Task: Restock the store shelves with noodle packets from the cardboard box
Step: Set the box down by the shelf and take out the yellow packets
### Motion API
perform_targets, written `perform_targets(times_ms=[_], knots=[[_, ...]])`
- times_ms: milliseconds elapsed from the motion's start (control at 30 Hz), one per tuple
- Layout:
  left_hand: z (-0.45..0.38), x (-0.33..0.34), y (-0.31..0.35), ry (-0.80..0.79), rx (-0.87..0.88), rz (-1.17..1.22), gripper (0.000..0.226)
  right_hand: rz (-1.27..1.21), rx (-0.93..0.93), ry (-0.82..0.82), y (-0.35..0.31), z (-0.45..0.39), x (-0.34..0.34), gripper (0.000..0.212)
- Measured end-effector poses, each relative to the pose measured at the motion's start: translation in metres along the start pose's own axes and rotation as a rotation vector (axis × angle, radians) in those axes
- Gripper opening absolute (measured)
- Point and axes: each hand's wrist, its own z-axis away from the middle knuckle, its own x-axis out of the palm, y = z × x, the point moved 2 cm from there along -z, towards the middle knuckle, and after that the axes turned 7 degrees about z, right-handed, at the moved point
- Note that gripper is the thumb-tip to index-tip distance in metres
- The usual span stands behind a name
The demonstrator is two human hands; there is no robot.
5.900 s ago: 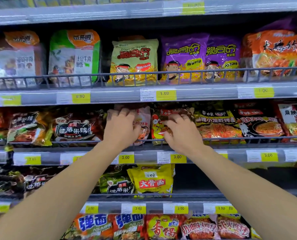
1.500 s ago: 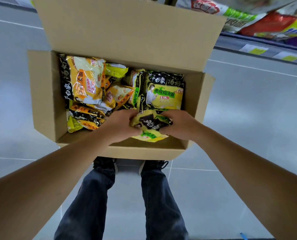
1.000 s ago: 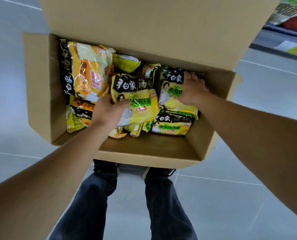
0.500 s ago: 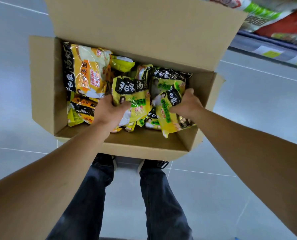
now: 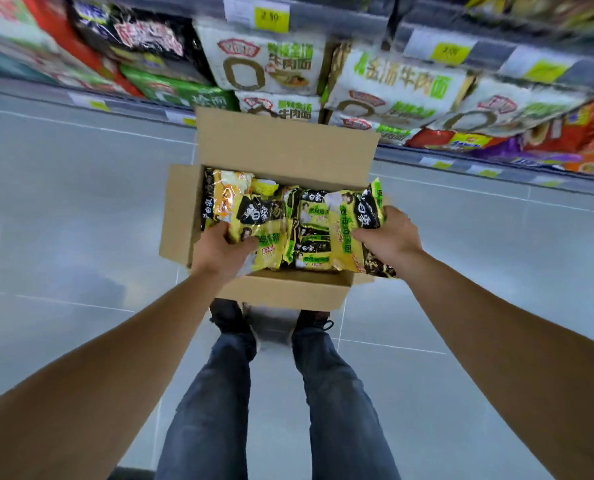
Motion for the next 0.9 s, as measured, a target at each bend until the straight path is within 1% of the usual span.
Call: perform_targets(times_ms=[100,233,400,500,567,633,733,767,833,900], knots=[[0.059,-0.035,0.033,0.026,0.034,0.076,0.023,-0.022,-0.032,0.064,-0.018,0.063,-0.048,0.038],[0.121,-0.068,0.060,-0.001,0.097,0.166,0.024,-0.108,-0.027,0.131,-0.029,0.136,-0.082,0.030],[0.198,-0.126,0.084,-0.060,0.261,0.163,0.018,-0.279,-0.113,0.329,-0.037,0.251,-0.109,0.021],[0.229,-0.153,0.090,-0.074,0.343,0.124,0.019,-0.270,-0.139,0.412,-0.034,0.304,-0.120,0.024],[0.256,-0.173,0.099,-0.109,0.403,0.129,0.019,-0.278,-0.167,0.509,-0.030,0.342,-0.133,0.027],[0.286,-0.190,0.113,-0.120,0.487,0.120,0.026,-0.285,-0.185,0.586,-0.026,0.381,-0.148,0.028],[0.322,-0.204,0.134,-0.132,0.579,0.098,0.036,-0.266,-0.209,0.635,-0.020,0.421,-0.170,0.026],[0.329,-0.207,0.140,-0.139,0.602,0.089,0.036,-0.247,-0.210,0.649,-0.017,0.431,-0.177,0.025],[0.346,-0.210,0.157,-0.146,0.664,0.057,0.026,-0.202,-0.216,0.683,-0.011,0.453,-0.195,0.025],[0.365,-0.207,0.178,-0.144,0.724,0.062,0.025,-0.154,-0.225,0.716,0.000,0.475,-0.217,0.024]])
